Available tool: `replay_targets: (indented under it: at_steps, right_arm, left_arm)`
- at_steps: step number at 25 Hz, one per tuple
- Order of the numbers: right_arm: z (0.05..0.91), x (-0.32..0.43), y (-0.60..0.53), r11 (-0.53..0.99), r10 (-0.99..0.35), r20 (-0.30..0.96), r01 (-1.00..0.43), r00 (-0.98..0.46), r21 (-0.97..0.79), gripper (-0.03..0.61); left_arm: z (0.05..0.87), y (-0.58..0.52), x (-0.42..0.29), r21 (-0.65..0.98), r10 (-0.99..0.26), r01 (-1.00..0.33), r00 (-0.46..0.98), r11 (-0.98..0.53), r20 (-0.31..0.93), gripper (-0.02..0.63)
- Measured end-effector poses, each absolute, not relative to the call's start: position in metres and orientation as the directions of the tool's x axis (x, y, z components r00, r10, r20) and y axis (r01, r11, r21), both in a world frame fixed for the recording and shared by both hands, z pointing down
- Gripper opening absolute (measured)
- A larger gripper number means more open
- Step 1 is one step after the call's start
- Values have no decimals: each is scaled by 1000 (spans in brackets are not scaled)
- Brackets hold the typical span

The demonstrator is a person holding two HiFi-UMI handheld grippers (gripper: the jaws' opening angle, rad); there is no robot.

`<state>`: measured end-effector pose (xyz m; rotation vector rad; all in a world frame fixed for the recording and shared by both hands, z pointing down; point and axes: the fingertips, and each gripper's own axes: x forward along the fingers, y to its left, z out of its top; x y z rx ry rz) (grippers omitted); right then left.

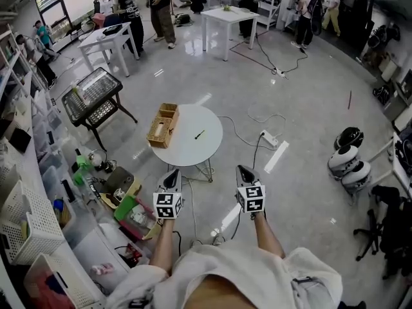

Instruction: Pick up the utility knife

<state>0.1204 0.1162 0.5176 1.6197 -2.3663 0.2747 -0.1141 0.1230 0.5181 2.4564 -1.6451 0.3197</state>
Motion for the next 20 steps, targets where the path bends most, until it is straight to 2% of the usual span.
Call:
replay_targets:
  at_steps: [20]
  right_arm:
    - [533, 137, 110, 425, -850, 335, -905, -408, -24, 32]
  left_arm:
    - [526, 113, -78, -1, -893, -931, 351, -366, 283, 21]
